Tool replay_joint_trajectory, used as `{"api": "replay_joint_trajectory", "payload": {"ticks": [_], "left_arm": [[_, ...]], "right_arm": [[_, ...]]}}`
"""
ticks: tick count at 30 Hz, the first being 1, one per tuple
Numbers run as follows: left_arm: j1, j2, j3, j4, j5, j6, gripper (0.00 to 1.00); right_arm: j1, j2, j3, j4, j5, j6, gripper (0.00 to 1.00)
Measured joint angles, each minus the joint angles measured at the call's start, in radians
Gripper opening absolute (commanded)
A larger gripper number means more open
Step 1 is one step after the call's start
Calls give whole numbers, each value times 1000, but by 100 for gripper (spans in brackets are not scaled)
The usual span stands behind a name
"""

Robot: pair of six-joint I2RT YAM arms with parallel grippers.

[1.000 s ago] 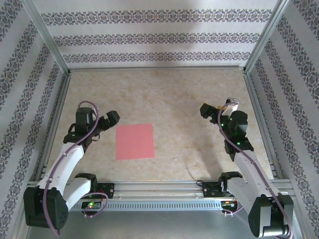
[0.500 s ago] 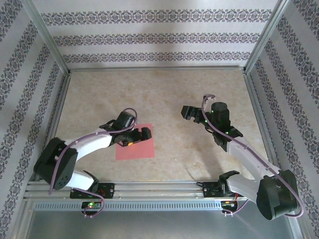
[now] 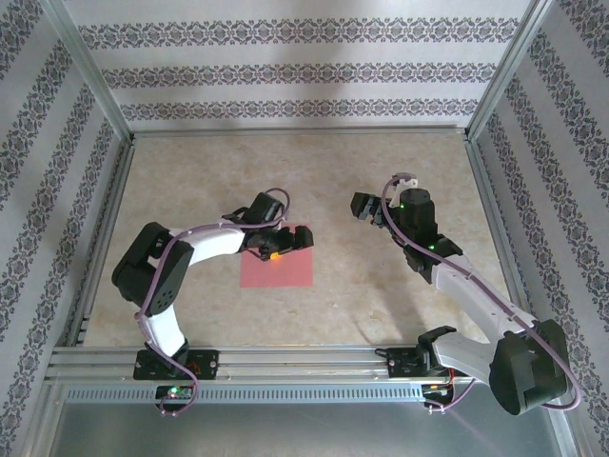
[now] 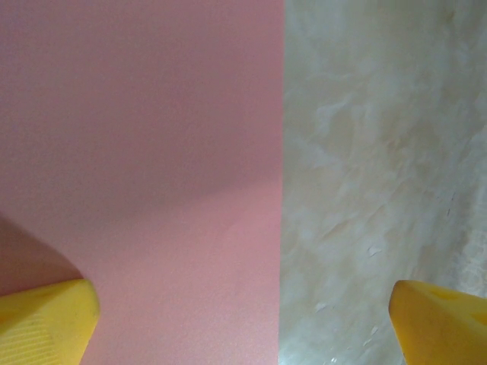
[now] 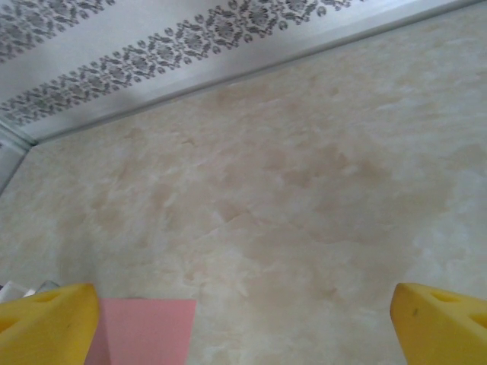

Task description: Fold a paper plane with a square sheet of paper (fold left side to right side)

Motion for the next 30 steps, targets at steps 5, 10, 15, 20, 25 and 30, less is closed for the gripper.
{"api": "replay_joint_trajectory", "payload": {"ticks": [5, 10, 15, 20, 25, 30], "left_arm": [[-6, 119, 151, -5, 10, 0, 100], [-25, 220, 288, -4, 13, -2, 100], [-48, 282, 378, -4, 9, -8, 100], [-59, 289, 397, -17, 10, -12, 100], [-59, 281, 415, -75, 11, -10, 100], [-50, 175, 378, -118, 10, 2, 100]], "right_arm": [[-43, -14, 0, -60, 25, 0, 98], [-115, -68, 0, -120, 14, 0, 98], [-163, -98, 0, -176, -13, -8, 98], [-175, -81, 0, -231, -45, -16, 98], [-172, 2, 36, -287, -57, -24, 97], [-95, 106, 136, -334, 3, -82, 97]]}}
